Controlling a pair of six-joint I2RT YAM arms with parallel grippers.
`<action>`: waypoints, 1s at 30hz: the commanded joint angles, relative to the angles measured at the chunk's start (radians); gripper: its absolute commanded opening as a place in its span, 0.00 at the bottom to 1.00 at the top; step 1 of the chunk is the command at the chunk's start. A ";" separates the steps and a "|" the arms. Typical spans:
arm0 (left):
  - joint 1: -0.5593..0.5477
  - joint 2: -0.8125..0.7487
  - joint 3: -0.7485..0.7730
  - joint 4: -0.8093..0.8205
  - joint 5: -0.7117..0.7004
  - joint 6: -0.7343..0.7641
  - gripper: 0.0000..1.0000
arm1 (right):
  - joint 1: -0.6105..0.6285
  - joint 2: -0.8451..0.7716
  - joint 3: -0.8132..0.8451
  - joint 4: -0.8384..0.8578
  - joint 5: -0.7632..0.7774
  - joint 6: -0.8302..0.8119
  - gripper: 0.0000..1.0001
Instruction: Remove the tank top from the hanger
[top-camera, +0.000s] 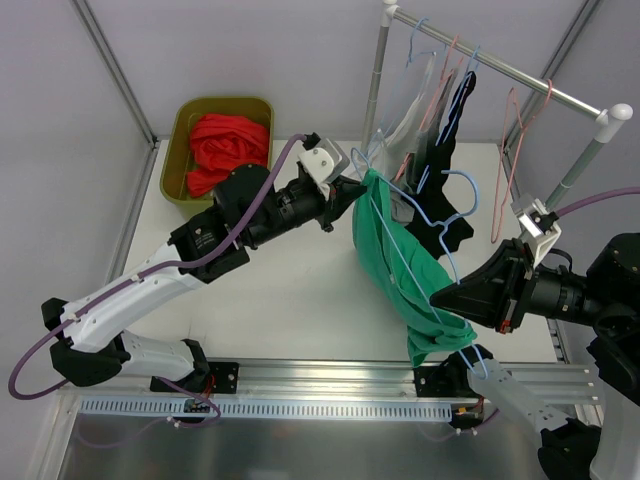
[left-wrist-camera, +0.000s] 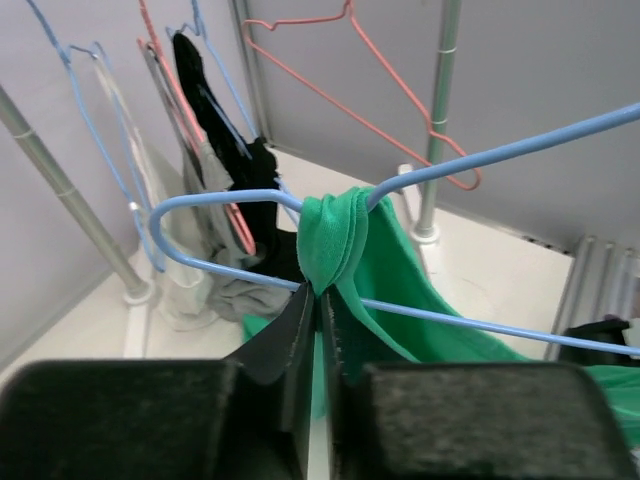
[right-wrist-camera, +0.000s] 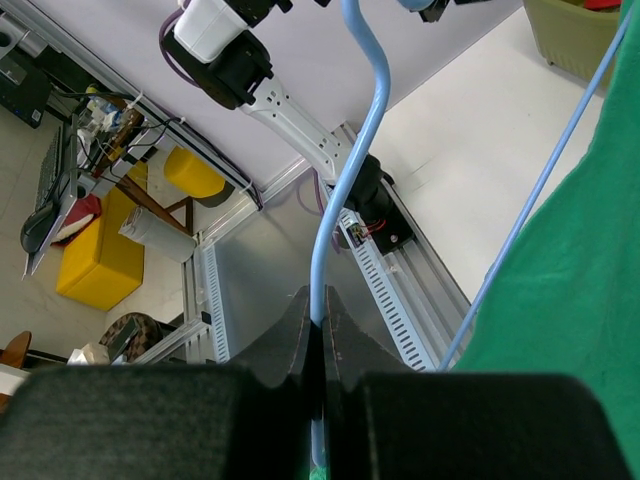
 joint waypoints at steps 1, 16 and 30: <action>-0.008 -0.002 0.040 0.056 -0.076 0.005 0.00 | 0.008 -0.008 -0.017 0.070 -0.029 -0.026 0.00; 0.147 -0.104 -0.006 0.060 -0.744 -0.171 0.00 | 0.042 -0.028 -0.207 0.079 -0.221 -0.137 0.00; 0.250 -0.328 -0.259 -0.020 0.092 -0.350 0.00 | 0.053 -0.054 -0.339 0.715 -0.154 0.098 0.00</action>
